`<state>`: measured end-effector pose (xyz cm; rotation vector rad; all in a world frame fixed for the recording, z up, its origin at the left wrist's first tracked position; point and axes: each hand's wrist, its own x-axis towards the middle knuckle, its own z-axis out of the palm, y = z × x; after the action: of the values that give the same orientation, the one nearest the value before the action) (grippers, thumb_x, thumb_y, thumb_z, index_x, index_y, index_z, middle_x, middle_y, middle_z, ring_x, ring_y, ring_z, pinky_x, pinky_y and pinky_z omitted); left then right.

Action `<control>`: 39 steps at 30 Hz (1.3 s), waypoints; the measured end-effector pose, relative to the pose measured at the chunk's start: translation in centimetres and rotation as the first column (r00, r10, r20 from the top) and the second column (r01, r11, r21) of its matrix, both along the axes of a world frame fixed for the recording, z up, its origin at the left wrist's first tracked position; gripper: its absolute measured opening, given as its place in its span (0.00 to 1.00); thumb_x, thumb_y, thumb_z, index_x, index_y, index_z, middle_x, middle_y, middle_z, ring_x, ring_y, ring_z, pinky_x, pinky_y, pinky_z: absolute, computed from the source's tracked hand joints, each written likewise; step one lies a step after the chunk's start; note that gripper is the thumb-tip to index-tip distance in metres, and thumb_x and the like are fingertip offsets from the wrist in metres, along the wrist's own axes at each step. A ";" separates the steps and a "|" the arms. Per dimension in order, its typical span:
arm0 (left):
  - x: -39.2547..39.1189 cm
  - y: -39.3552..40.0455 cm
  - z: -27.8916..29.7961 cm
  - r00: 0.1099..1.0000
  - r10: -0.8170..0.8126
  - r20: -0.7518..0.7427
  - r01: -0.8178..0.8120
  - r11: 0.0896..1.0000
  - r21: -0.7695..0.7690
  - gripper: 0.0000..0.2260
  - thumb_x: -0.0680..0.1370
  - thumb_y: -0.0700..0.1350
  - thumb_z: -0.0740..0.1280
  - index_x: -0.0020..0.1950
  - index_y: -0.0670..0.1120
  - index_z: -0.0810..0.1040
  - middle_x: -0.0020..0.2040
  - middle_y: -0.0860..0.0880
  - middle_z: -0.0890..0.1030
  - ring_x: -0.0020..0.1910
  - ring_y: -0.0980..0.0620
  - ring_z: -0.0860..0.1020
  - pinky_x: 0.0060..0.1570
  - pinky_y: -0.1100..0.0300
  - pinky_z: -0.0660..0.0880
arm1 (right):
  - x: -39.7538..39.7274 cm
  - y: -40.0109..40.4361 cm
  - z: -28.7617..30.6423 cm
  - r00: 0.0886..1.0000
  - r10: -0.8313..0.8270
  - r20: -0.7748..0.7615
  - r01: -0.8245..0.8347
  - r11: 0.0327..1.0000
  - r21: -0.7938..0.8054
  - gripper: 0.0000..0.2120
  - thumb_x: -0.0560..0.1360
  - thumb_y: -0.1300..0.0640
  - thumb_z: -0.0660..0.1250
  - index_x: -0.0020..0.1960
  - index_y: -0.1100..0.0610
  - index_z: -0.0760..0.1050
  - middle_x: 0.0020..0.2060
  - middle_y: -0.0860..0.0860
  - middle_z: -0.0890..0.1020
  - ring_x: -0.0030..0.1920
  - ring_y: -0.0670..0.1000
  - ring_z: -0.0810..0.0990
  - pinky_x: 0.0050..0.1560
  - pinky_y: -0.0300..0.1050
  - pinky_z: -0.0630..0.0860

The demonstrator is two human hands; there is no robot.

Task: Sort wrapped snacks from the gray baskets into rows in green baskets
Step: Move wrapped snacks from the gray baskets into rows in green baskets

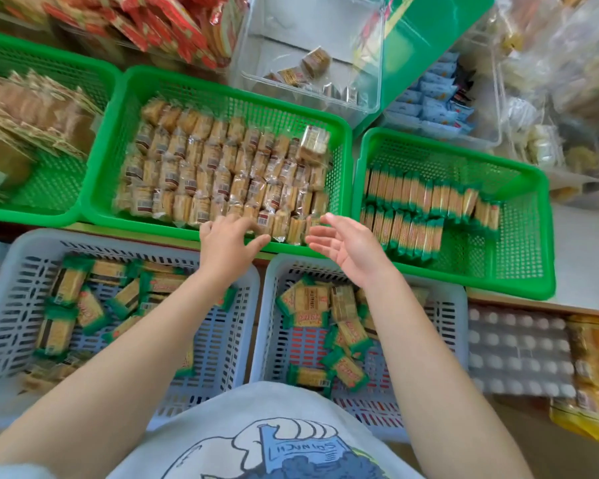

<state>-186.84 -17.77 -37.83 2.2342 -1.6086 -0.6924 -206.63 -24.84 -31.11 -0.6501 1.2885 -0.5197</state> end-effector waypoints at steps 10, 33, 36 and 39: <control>-6.6 10.0 -3.6 0.994 0.087 -0.069 -0.056 0.928 0.368 0.24 0.80 0.54 0.68 0.72 0.45 0.69 0.66 0.41 0.73 0.61 0.42 0.74 0.53 0.50 0.75 | -8.9 9.9 -7.3 0.941 -0.044 -0.334 0.121 0.970 0.213 0.15 0.82 0.59 0.63 0.66 0.65 0.72 0.48 0.58 0.82 0.46 0.56 0.83 0.42 0.46 0.81; -11.9 8.4 -0.1 0.797 0.228 -0.560 -0.021 0.936 0.351 0.21 0.75 0.52 0.74 0.65 0.52 0.73 0.56 0.54 0.79 0.52 0.54 0.80 0.52 0.54 0.78 | -10.3 12.4 -8.0 0.983 0.159 -0.087 -0.150 0.984 0.100 0.13 0.80 0.48 0.68 0.57 0.56 0.80 0.46 0.50 0.84 0.39 0.48 0.77 0.39 0.42 0.72; -13.1 8.0 -0.7 0.608 0.430 -0.667 -0.012 0.845 0.534 0.20 0.76 0.46 0.74 0.67 0.45 0.76 0.55 0.45 0.84 0.50 0.48 0.85 0.45 0.55 0.83 | -11.6 11.9 -8.5 0.965 0.137 -0.224 -0.111 0.986 0.128 0.14 0.83 0.48 0.62 0.52 0.56 0.82 0.42 0.51 0.84 0.33 0.47 0.76 0.33 0.41 0.71; -12.9 8.7 -1.3 0.544 0.529 -0.651 -0.084 0.806 0.586 0.20 0.77 0.44 0.74 0.66 0.42 0.76 0.55 0.43 0.84 0.48 0.48 0.85 0.38 0.59 0.82 | -12.4 10.7 -10.9 0.840 0.057 -0.539 0.000 0.995 0.104 0.14 0.81 0.50 0.65 0.61 0.59 0.78 0.49 0.54 0.83 0.42 0.53 0.79 0.42 0.49 0.75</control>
<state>-199.78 -9.12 -39.15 1.9020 -0.5590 -1.8246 -219.04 -14.10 -42.01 -0.7612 1.8253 -0.2430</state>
